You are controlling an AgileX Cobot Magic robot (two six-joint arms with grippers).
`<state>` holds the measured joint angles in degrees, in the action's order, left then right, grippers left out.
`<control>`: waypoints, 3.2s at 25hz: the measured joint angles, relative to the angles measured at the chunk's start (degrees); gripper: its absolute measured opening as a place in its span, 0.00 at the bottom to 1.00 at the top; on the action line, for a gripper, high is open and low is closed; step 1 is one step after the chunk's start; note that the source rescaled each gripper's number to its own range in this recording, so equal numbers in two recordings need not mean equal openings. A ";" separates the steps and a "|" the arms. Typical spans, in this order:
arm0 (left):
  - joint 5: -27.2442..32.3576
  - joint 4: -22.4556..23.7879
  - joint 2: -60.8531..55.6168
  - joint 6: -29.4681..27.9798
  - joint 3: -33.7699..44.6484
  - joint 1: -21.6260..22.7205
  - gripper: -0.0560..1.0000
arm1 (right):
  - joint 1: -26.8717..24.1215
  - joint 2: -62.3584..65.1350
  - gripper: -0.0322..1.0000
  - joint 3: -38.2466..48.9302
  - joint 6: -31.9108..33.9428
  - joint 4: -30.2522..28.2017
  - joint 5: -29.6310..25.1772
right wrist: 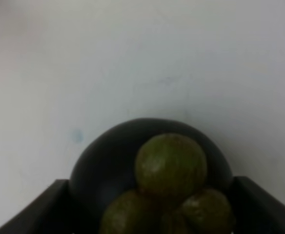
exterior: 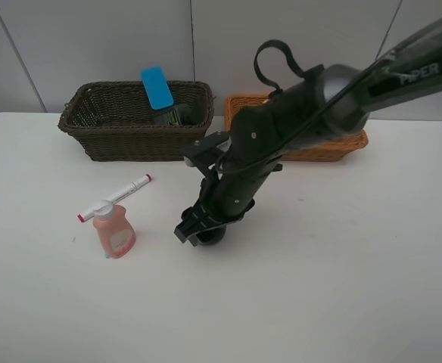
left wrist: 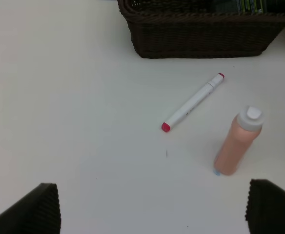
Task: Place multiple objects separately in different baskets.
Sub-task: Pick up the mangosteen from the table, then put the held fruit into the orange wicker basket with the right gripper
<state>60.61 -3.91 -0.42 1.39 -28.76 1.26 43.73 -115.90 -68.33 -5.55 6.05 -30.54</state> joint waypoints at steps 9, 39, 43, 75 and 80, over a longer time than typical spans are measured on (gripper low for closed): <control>0.00 0.00 0.00 0.00 0.00 0.00 1.00 | -1.51 10.43 0.60 -3.04 0.33 0.00 -9.29; 0.00 0.00 0.00 0.00 0.00 0.00 1.00 | -20.43 8.12 0.60 -16.86 18.04 -7.50 0.50; 0.00 0.00 0.00 0.00 0.00 0.00 1.00 | -20.91 3.24 0.60 -16.86 18.04 -7.50 4.79; 0.00 0.00 0.00 0.00 0.00 0.00 1.00 | -21.36 -4.82 0.71 -16.86 15.87 -7.79 11.03; 0.00 0.00 0.00 0.00 0.00 0.00 1.00 | -21.36 -4.82 0.97 -16.86 15.52 -7.99 11.29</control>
<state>60.61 -3.91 -0.42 1.39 -28.76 1.26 22.37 -120.72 -85.19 9.97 -1.94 -19.25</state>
